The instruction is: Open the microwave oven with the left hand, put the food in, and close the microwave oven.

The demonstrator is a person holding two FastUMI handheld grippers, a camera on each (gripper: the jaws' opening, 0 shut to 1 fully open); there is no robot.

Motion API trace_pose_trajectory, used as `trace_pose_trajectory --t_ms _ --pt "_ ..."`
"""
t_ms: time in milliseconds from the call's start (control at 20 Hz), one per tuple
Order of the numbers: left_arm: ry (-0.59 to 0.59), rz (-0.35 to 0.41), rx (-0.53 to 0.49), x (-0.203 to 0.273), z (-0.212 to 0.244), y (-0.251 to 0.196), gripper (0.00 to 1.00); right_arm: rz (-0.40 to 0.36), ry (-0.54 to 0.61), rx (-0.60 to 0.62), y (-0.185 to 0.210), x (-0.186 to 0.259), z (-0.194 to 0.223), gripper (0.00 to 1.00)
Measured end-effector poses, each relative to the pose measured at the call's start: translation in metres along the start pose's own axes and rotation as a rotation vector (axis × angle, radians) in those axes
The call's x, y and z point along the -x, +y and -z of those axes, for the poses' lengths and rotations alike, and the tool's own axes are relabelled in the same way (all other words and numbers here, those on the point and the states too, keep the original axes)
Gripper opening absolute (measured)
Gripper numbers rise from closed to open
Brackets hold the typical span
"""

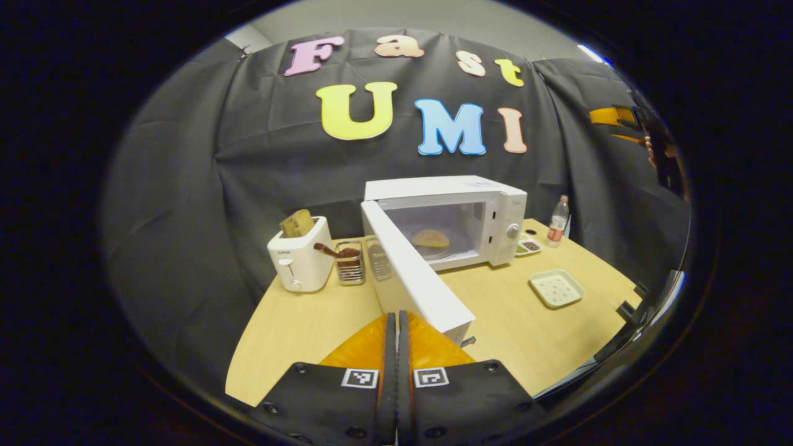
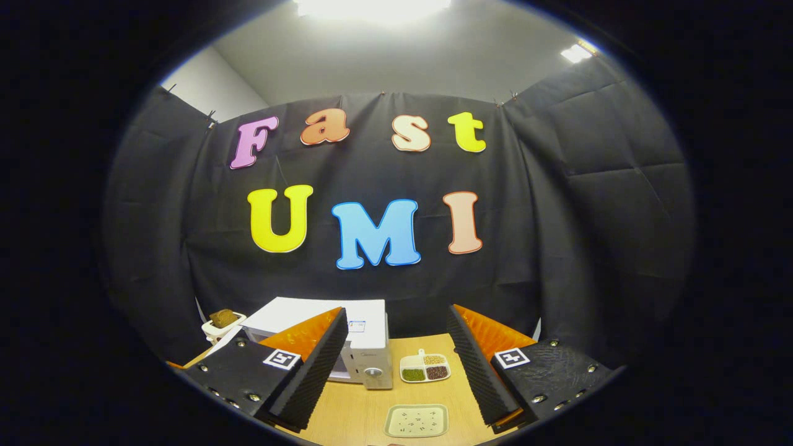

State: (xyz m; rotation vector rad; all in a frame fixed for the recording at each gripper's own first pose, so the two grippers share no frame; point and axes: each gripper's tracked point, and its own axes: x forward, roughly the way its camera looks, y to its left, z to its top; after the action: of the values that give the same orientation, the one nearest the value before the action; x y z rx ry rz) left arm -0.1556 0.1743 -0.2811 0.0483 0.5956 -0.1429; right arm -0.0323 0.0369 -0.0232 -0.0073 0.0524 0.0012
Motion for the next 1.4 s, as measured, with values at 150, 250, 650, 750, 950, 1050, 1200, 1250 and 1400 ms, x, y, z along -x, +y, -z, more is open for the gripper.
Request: trace_pose_trajectory --t_ms 150,250,650,750,950,1050,1200,1250,1400 --pt "-0.003 0.065 -0.024 -0.013 -0.009 -0.032 0.07 0.008 -0.023 0.028 -0.004 -0.001 -0.005 0.98" --pt "0.003 0.104 -0.039 -0.023 -0.012 -0.051 0.07 0.008 -0.032 0.044 -0.006 -0.004 -0.008 0.98" --pt "-0.008 0.209 -0.071 -0.065 -0.037 -0.108 0.07 0.014 -0.051 0.076 -0.015 -0.017 -0.012 0.98" --pt "-0.009 0.238 -0.084 -0.071 -0.041 -0.12 0.07 0.02 -0.046 0.076 -0.02 -0.018 -0.012 0.98" --pt "-0.01 0.275 -0.093 -0.086 -0.047 -0.138 0.07 0.029 -0.033 0.078 -0.028 -0.023 -0.008 0.98" --pt "-0.011 0.292 -0.097 -0.095 -0.052 -0.145 0.07 0.031 -0.029 0.073 -0.031 -0.025 -0.007 0.98" --pt "-0.013 0.308 -0.114 -0.106 -0.058 -0.154 0.07 0.036 -0.022 0.067 -0.037 -0.028 -0.005 0.98" --pt "-0.012 0.308 -0.12 -0.111 -0.061 -0.156 0.07 0.038 -0.019 0.065 -0.039 -0.029 -0.004 0.98" --pt "-0.01 0.309 -0.124 -0.124 -0.069 -0.161 0.07 0.035 -0.013 0.054 -0.041 -0.033 -0.003 0.98"
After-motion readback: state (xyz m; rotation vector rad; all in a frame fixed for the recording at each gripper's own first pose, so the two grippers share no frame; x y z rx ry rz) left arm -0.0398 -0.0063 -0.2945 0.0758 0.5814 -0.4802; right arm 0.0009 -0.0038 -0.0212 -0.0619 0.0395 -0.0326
